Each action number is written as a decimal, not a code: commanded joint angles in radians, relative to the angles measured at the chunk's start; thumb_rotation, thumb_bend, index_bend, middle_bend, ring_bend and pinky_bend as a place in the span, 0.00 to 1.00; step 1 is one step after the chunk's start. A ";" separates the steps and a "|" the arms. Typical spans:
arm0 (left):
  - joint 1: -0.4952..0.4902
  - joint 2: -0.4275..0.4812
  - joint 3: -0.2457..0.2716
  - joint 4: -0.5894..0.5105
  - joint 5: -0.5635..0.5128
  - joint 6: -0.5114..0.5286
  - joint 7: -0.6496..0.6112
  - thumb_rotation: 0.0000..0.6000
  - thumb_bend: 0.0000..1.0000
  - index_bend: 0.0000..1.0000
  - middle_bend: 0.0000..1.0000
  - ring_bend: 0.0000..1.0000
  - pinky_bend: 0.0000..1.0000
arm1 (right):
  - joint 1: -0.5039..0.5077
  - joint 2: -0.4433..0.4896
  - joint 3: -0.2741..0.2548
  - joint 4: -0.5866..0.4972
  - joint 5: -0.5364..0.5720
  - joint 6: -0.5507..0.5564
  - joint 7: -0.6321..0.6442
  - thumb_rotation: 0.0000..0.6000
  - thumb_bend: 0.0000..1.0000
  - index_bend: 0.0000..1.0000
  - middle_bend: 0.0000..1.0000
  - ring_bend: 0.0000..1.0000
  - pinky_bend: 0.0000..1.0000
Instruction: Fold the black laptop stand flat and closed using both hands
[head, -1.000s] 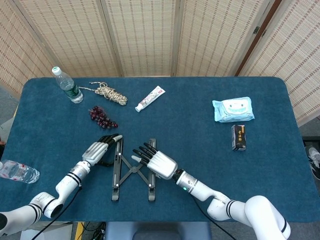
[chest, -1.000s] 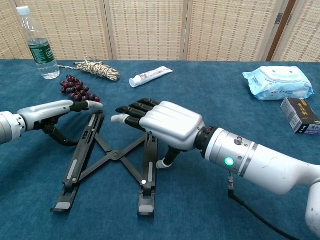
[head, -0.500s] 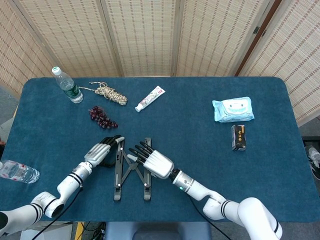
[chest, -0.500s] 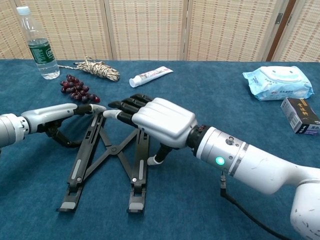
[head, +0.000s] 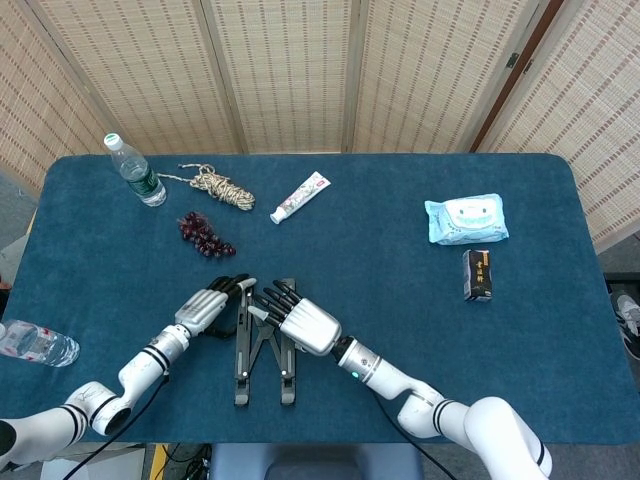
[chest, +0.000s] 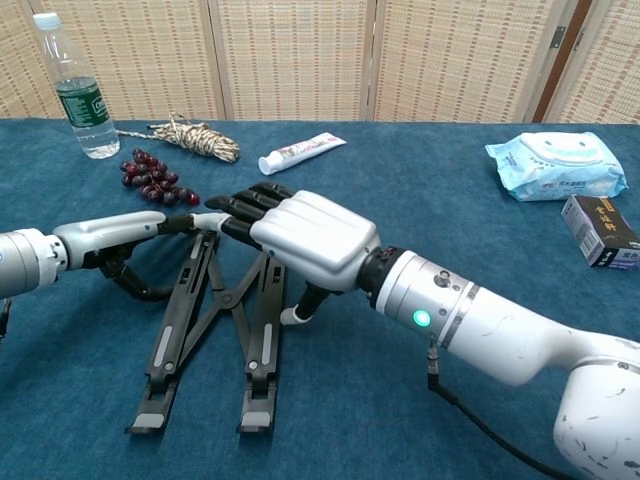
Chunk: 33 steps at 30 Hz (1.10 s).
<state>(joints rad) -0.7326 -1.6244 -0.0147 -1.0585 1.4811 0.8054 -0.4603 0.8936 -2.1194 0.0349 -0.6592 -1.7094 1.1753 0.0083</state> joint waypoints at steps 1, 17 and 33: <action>-0.004 0.002 0.000 -0.008 0.001 -0.003 0.002 1.00 0.23 0.00 0.00 0.00 0.00 | 0.004 -0.005 0.001 0.006 0.002 -0.001 0.003 1.00 0.00 0.00 0.00 0.00 0.00; 0.016 0.049 -0.019 -0.064 -0.037 0.032 0.044 1.00 0.23 0.00 0.00 0.00 0.00 | 0.024 0.103 -0.021 -0.108 -0.012 -0.017 0.033 1.00 0.00 0.00 0.00 0.00 0.00; 0.144 0.169 -0.068 -0.217 -0.170 0.173 0.210 1.00 0.23 0.00 0.00 0.00 0.00 | 0.329 0.565 -0.073 -0.617 -0.082 -0.453 0.315 1.00 0.00 0.00 0.00 0.00 0.00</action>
<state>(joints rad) -0.5944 -1.4605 -0.0803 -1.2688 1.3167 0.9734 -0.2553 1.1798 -1.5809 -0.0191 -1.2543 -1.7621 0.7640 0.2904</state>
